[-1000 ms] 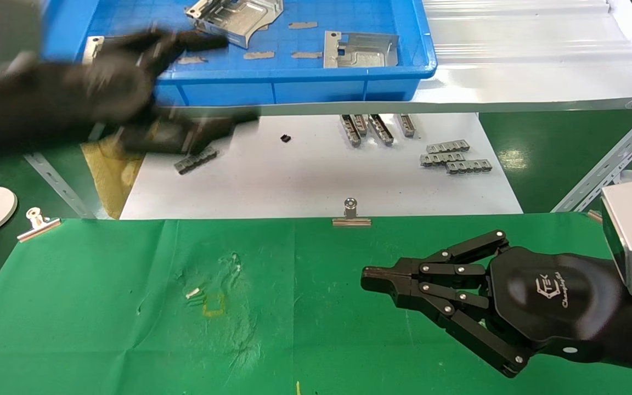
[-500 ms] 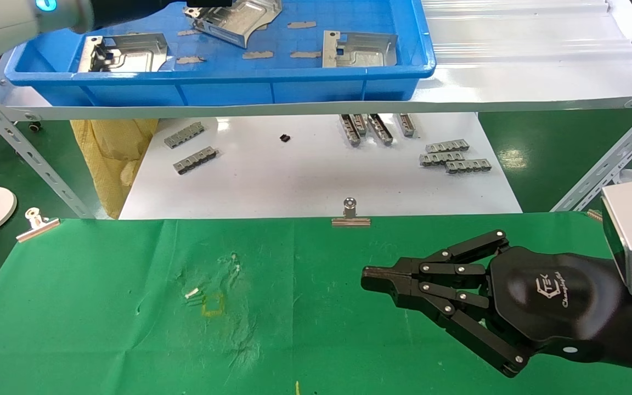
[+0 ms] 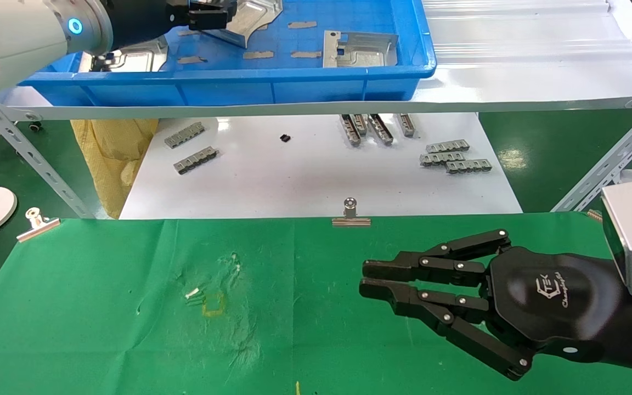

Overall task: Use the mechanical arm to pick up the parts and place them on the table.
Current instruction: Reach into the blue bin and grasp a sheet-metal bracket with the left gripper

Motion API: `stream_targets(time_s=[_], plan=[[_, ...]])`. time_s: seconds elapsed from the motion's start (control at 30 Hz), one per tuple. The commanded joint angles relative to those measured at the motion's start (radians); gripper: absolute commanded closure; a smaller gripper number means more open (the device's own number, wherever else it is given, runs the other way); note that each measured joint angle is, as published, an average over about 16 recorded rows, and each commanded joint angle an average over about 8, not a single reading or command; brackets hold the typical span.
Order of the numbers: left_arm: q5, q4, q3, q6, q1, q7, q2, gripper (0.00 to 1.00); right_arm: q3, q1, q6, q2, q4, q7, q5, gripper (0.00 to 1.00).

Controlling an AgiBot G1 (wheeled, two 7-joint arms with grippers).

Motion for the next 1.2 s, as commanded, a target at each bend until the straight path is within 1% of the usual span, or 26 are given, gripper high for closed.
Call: stream_targets(time_s=[0.03, 0.67, 1.2], plan=[[0.001, 0.007, 0.001, -0.002, 0.001, -0.002, 0.002, 1.00, 0.000, 0.000, 0.000, 0.000, 0.000, 0.000, 0.000, 0.00], [-0.011, 0.011, -0.007, -0.039, 0.010, -0.086, 0.017, 1.00, 0.000, 0.000, 0.000, 0.000, 0.000, 0.000, 0.000, 0.00], [0.019, -0.015, 0.018, -0.048, 0.008, -0.114, 0.019, 1.00, 0.000, 0.000, 0.000, 0.000, 0.000, 0.000, 0.000, 0.00]])
